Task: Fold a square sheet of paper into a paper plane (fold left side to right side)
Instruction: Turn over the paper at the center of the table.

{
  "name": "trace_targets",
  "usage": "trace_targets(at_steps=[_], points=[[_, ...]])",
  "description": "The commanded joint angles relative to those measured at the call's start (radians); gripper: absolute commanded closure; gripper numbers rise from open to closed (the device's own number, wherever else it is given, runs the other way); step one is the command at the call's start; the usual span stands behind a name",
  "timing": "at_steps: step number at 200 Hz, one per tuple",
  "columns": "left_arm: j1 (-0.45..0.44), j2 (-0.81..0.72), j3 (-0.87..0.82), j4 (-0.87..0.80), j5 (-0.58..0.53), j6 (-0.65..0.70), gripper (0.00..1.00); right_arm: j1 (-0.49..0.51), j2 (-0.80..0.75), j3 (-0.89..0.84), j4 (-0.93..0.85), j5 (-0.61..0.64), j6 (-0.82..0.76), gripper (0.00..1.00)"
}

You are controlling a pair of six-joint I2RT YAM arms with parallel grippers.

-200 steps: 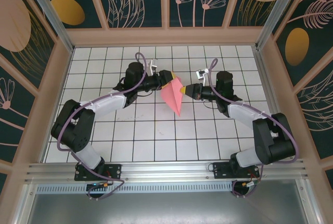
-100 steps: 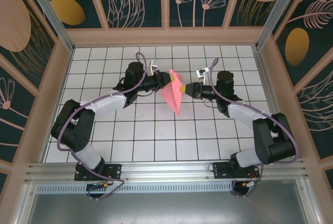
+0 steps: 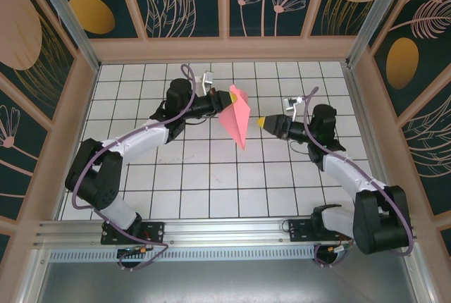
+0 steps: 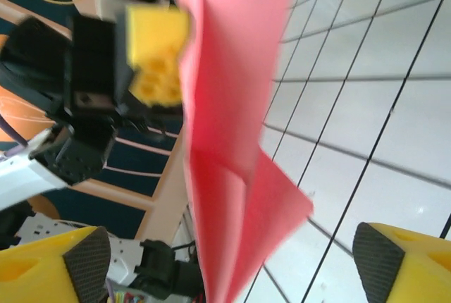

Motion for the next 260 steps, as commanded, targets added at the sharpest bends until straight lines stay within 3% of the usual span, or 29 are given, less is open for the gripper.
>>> trace_targets(at_steps=[1,65,86,119,145,180,217,239,260], points=[[0.001,-0.04,0.042,0.03,-0.001,-0.017,0.94,0.045,-0.012,-0.061,0.119,-0.034,0.075,0.01],[0.001,-0.064,0.039,0.048,0.005,-0.042,0.94,0.195,0.082,-0.062,0.413,0.006,0.235,0.02],[0.001,-0.065,0.029,0.077,0.015,-0.067,0.94,0.226,0.125,-0.03,0.452,0.021,0.261,0.11],[0.002,-0.067,0.012,0.115,0.027,-0.098,0.94,0.236,0.164,-0.005,0.504,0.041,0.293,0.33],[0.0,-0.066,0.004,0.118,0.023,-0.107,0.94,0.236,0.161,0.001,0.508,0.05,0.292,0.43],[0.001,-0.062,-0.002,0.117,0.02,-0.113,0.94,0.23,0.145,0.004,0.459,0.062,0.261,0.56],[0.001,-0.057,-0.008,0.103,0.017,-0.104,0.92,0.214,0.105,0.007,0.353,0.095,0.198,0.77],[0.006,-0.065,0.002,0.026,-0.004,-0.047,0.84,0.208,0.075,0.02,0.238,0.12,0.128,0.87],[0.025,-0.087,0.01,-0.075,-0.029,0.018,0.69,0.204,0.044,0.049,0.063,0.156,0.023,0.88]])
